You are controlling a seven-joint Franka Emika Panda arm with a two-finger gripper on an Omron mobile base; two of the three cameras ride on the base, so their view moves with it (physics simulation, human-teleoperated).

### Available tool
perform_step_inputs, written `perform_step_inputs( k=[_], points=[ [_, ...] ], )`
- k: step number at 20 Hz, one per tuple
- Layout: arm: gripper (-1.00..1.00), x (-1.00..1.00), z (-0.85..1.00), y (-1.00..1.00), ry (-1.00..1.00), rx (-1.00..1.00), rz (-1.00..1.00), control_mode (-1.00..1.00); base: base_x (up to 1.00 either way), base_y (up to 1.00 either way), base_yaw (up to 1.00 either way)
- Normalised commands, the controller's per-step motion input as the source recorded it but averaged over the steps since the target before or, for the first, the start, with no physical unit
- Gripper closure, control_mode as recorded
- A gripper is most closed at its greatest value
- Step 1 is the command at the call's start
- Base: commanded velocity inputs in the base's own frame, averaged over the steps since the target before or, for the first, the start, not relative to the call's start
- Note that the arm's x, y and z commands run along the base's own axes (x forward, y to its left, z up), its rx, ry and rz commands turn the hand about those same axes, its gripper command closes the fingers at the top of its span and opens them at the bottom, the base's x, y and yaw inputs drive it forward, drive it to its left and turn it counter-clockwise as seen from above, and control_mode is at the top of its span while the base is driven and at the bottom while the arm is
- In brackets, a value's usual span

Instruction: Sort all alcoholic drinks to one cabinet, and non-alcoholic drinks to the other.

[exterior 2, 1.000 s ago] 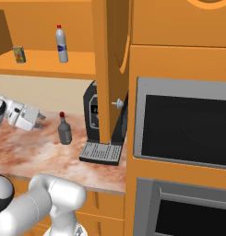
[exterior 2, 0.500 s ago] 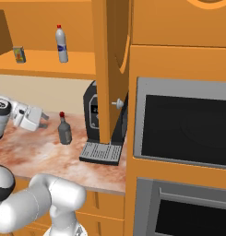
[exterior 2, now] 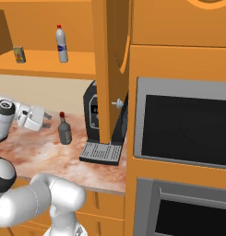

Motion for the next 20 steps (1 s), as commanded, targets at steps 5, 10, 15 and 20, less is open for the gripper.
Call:
perform_step_inputs(
  k=[5,10,15,20],
  points=[
    [-1.0,0.2,-0.12,0.0,0.0,-0.02,0.0,-1.0,0.0,0.0,0.0],
    [-1.0,0.21,-0.09,0.02,0.0,-0.02,0.0,-1.0,0.0,0.0,0.0],
    [-1.0,0.19,-0.1,0.08,0.0,-0.02,0.0,-1.0,0.0,0.0,0.0],
    [-1.0,0.18,-0.1,0.1,0.0,-0.02,0.0,-1.0,0.0,0.0,0.0]
  ],
)
